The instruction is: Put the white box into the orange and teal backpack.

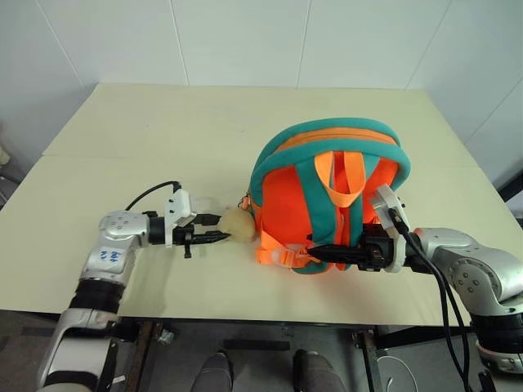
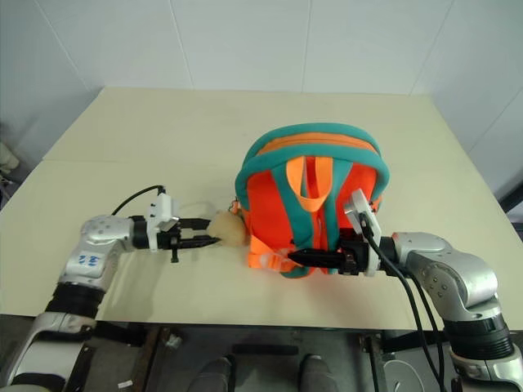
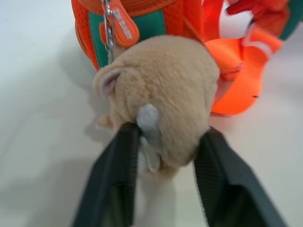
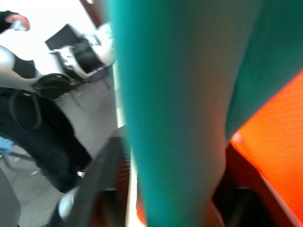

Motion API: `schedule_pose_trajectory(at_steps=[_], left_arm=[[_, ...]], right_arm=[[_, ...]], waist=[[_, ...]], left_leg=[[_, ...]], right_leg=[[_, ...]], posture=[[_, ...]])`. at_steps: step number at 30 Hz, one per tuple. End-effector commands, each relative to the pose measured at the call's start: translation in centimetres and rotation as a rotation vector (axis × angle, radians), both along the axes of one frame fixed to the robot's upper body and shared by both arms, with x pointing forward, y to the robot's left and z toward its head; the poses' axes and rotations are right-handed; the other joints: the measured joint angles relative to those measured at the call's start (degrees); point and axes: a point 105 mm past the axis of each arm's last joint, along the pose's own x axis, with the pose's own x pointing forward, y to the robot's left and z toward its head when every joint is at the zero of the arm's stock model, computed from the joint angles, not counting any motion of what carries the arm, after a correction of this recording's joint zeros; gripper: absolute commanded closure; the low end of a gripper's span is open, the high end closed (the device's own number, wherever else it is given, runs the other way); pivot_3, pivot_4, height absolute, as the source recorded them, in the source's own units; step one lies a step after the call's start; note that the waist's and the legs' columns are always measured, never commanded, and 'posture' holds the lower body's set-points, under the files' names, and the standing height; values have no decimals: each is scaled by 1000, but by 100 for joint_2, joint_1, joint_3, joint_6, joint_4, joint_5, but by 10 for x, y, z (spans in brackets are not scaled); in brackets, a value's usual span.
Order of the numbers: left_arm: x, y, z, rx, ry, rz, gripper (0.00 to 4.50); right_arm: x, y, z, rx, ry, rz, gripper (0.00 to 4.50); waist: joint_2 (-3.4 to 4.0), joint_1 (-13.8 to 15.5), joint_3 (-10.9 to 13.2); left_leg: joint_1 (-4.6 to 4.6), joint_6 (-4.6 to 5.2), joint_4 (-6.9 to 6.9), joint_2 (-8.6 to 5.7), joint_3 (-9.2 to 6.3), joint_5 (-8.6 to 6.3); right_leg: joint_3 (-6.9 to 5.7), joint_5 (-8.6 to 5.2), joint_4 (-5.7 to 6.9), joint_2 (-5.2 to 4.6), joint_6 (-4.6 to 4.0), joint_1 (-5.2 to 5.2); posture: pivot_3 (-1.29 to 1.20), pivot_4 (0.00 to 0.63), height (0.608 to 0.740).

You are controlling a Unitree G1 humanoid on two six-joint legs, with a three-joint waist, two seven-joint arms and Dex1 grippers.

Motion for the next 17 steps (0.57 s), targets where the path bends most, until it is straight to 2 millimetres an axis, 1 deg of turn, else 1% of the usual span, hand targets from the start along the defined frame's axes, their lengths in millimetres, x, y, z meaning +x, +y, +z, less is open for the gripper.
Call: schedule_pose_trajectory(at_steps=[1,4,5,7,9,10,13,16,17], left_arm=[[-13,6,17,-22,-44,19,1326],[-23,13,13,-18,-1,45,342],[-24,13,12,-17,3,51,21],[-26,13,12,-13,12,50,21],[-28,15,14,-12,10,48,21],[-28,16,16,-17,-3,48,21],[-28,14,21,-33,-31,43,21],[-33,13,24,-55,-41,39,21],[-36,13,25,-59,-40,41,21]], right_arm=[[-2,-22,17,-39,-125,-80,1013],[-2,-40,15,-96,-166,-132,9],[-1,-44,14,-105,-175,-141,0],[0,-55,16,-116,-184,-179,0],[1,-70,14,-135,-175,-234,0],[4,-80,9,-157,-176,-278,0],[9,-103,0,-187,-170,-365,0],[7,-126,-12,-250,-144,-412,0],[8,-134,-13,-261,-145,-441,0]], waist=[[0,11,0],[0,20,0],[0,18,0],[0,19,0],[0,23,0],[-1,22,0],[-1,15,0],[1,11,0],[1,11,0]], left_leg=[[1,0,-2,0,0,0],[0,1,-5,1,2,-1],[-1,1,-5,1,2,-1],[0,2,-4,1,5,-1],[-1,3,-2,1,7,1],[-1,4,-1,1,7,1],[1,5,3,1,11,2],[1,7,4,1,18,3],[2,7,3,1,21,3]], right_leg=[[-1,-1,0,0,-2,0],[-2,-2,-10,0,-3,2],[-2,-1,-13,-1,-2,2],[-1,-6,-18,-1,-12,3],[0,-31,-21,-1,-65,3],[0,-33,-22,-1,-71,6],[2,-31,-28,-2,-78,10],[9,-30,-30,-2,-80,8],[13,-30,-30,-2,-79,8]], posture=[[0,150,740],[0,150,740],[0,150,740],[0,150,740],[0,150,740],[0,150,740],[0,150,740],[0,150,740],[0,150,740]])
